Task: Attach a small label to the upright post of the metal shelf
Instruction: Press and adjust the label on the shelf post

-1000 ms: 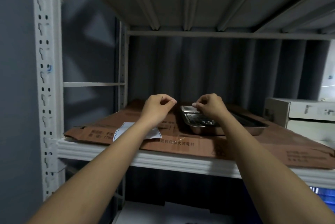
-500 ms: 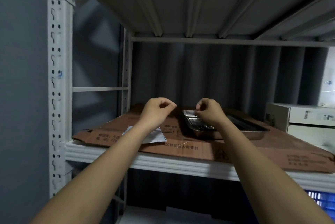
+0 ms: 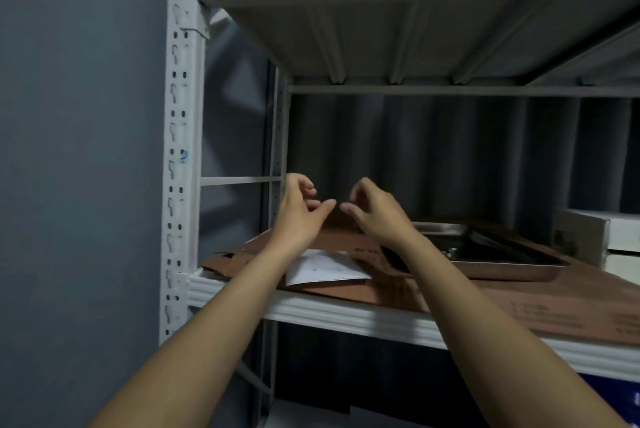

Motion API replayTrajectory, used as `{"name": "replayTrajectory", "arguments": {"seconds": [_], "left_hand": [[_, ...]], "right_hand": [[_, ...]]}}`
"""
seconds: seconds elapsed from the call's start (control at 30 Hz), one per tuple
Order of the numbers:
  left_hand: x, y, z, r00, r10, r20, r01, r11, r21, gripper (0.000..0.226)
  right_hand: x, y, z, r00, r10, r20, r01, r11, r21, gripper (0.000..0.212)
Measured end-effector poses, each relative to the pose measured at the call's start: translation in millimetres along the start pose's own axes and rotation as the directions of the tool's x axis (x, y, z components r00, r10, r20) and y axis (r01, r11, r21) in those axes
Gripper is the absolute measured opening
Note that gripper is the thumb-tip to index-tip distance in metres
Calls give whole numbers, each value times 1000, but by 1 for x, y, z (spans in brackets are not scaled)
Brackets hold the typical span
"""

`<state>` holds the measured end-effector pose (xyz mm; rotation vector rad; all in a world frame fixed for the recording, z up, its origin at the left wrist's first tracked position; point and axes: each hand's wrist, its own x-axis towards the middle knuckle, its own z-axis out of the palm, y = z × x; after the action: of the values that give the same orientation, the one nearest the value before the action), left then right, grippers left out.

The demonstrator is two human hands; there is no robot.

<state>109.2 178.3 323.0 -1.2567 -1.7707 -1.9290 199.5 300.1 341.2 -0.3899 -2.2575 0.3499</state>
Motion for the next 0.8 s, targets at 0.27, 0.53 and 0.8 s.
{"name": "replayTrajectory", "arguments": {"seconds": [0.27,0.53,0.8], "left_hand": [[18,-22,-113,957,99,-272,-36,973,227,29],[46,-44,-195,893,330,-307,-44,741,670,16],[71,-58,-196,831,486,-270,-148,661,736,16]], "right_hand": [[30,-109,82,962,-267,61,239,928,285,39],[73,-181,133,993,-115,20,70,723,687,49],[88,-177,164,999,-40,9,10,465,885,47]]}}
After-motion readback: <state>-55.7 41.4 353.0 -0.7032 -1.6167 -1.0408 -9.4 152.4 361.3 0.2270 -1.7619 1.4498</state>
